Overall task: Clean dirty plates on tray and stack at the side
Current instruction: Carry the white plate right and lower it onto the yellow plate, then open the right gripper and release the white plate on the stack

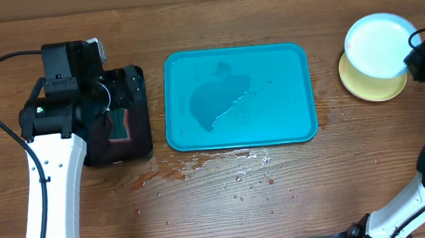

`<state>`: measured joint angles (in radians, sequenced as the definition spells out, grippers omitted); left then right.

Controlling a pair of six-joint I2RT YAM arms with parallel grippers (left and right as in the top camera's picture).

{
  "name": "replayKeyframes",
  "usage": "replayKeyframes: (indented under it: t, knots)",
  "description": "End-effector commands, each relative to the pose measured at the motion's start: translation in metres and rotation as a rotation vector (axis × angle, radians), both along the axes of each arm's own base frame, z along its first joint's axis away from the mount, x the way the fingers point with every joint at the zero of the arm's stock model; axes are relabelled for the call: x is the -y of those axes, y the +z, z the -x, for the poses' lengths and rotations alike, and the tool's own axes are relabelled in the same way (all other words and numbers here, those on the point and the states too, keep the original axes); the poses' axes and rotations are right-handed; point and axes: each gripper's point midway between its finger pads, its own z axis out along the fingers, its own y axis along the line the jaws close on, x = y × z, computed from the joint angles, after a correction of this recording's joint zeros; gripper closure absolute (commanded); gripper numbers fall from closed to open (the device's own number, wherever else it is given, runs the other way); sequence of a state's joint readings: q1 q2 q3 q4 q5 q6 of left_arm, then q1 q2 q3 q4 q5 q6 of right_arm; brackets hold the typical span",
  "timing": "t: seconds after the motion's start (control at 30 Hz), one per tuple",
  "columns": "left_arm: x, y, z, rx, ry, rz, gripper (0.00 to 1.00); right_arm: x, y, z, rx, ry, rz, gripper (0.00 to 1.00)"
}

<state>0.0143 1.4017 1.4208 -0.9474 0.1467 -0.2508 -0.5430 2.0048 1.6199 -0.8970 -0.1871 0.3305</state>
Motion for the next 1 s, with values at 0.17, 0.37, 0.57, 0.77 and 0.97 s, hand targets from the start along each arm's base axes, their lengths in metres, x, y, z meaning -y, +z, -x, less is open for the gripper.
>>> replayKeyframes:
  t: [0.17,0.37,0.57,0.77,0.97]
  knots:
    - [0.001,0.008,0.001,0.026,-0.019,-0.012,0.00,-0.002,-0.011,0.007,-0.048,0.004,-0.002,0.96]
    - [0.001,0.008,0.001,0.026,-0.019,-0.013,0.00,-0.004,-0.012,0.012,-0.068,0.004,-0.013,0.61]
    - [0.001,0.008,0.001,0.026,-0.025,-0.017,0.00,-0.008,-0.009,0.017,-0.088,0.004,-0.027,0.48]
    - [0.001,0.007,0.003,0.021,-0.033,-0.022,0.00,-0.016,0.033,0.021,-0.054,0.015,-0.006,0.46]
    - [0.001,0.001,0.011,-0.014,-0.061,-0.042,0.00,-0.064,0.092,0.025,0.024,0.111,0.038,0.41]
